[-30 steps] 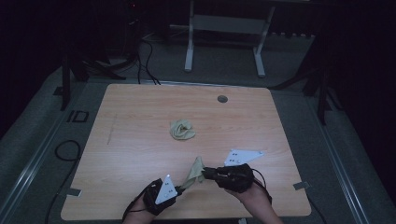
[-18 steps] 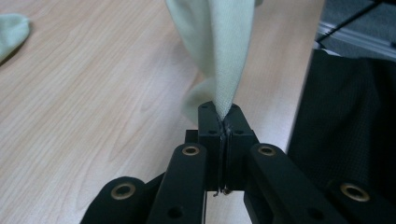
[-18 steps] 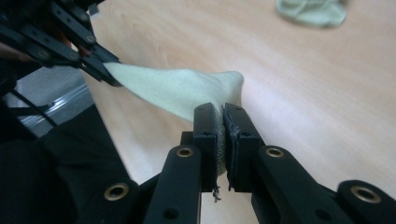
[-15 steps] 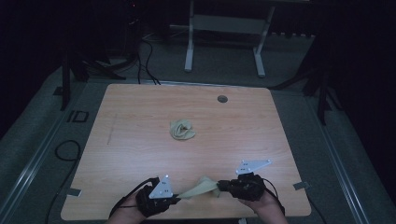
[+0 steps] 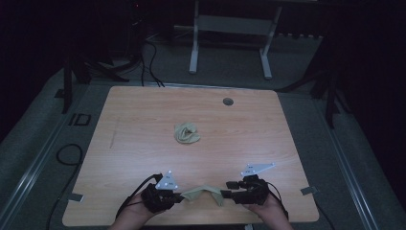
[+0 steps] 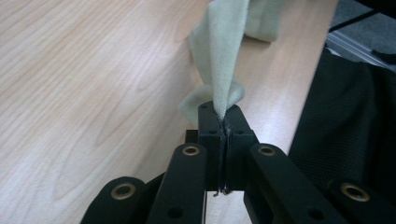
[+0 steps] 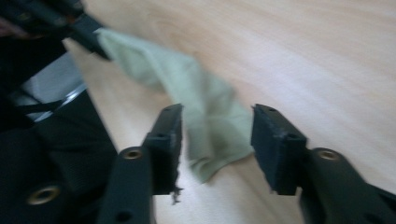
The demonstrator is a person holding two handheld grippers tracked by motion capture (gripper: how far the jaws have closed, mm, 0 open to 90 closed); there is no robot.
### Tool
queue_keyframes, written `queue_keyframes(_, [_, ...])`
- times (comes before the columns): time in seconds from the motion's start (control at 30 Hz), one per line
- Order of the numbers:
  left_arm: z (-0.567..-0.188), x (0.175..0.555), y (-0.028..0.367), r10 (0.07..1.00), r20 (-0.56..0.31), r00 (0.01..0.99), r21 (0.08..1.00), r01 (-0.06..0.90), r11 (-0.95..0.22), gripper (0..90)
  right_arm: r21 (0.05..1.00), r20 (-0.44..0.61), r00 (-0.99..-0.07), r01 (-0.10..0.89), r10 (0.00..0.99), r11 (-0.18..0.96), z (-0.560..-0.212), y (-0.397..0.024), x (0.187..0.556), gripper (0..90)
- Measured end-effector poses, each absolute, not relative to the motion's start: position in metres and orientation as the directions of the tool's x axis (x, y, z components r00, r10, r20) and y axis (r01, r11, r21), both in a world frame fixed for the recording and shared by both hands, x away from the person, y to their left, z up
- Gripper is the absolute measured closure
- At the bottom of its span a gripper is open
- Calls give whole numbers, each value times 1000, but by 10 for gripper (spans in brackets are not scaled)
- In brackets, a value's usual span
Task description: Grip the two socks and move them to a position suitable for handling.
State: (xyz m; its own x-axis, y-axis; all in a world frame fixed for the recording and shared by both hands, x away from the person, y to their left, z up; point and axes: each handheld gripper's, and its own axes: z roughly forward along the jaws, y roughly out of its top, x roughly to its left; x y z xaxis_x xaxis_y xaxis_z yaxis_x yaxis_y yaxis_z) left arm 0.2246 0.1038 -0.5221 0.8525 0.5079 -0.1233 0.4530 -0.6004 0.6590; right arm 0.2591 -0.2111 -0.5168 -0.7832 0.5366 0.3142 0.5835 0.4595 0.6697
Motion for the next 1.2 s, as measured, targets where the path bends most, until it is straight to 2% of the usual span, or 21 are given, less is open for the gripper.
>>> queue_keyframes(0.1, [-521,224,103,514,-123,849,660,457,-596,881,656,333,-794,582,508,481,-521,-207,255,464])
queue_keyframes(0.2, [-521,224,103,511,-118,851,659,452,-601,882,651,339,-795,584,503,484,-523,-206,253,461])
queue_keyframes(0.23, [-521,223,103,511,-118,852,662,450,-599,881,635,308,-812,563,495,529,-530,-200,249,483])
queue_keyframes(0.3, [-521,223,103,510,-120,852,662,452,-598,881,616,295,-812,564,503,550,-535,-197,248,582])
queue_keyframes(0.37, [-521,222,104,506,-123,854,665,450,-597,881,620,269,-807,562,525,547,-536,-197,249,786])
queue_keyframes(0.4, [-519,221,107,504,-122,855,669,445,-595,881,627,259,-808,557,529,545,-534,-199,249,848])
queue_keyframes(0.43, [-517,220,108,504,-120,855,673,444,-592,881,636,248,-810,550,531,541,-531,-201,248,853])
queue_keyframes(0.57, [-508,216,115,490,-133,861,680,439,-587,881,653,230,-838,510,494,560,-517,-207,244,855])
queue_keyframes(0.6, [-503,215,118,459,-157,874,673,435,-599,881,653,236,-849,499,473,570,-512,-208,242,855])
queue_keyframes(0.73, [-490,210,123,409,-172,896,657,413,-630,879,647,312,-880,473,358,599,-498,-210,236,850])
queue_keyframes(0.77, [-490,211,124,403,-172,899,652,410,-637,878,647,331,-873,486,359,587,-497,-211,237,845])
queue_keyframes(0.8, [-490,213,123,405,-181,896,649,418,-636,878,648,328,-870,490,368,583,-497,-211,240,803])
queue_keyframes(0.93, [-508,229,119,412,-251,876,600,474,-644,877,622,302,-834,540,462,567,-507,-212,257,817])
queue_keyframes(1.07, [-521,244,120,454,-270,849,578,520,-629,845,611,315,-790,593,526,525,-519,-211,275,733])
queue_keyframes(1.17, [-524,251,124,483,-278,830,570,547,-613,848,619,347,-782,605,517,501,-521,-208,279,585])
queue_keyframes(1.2, [-524,252,125,490,-278,826,569,553,-609,862,618,358,-782,608,510,498,-521,-206,278,578])
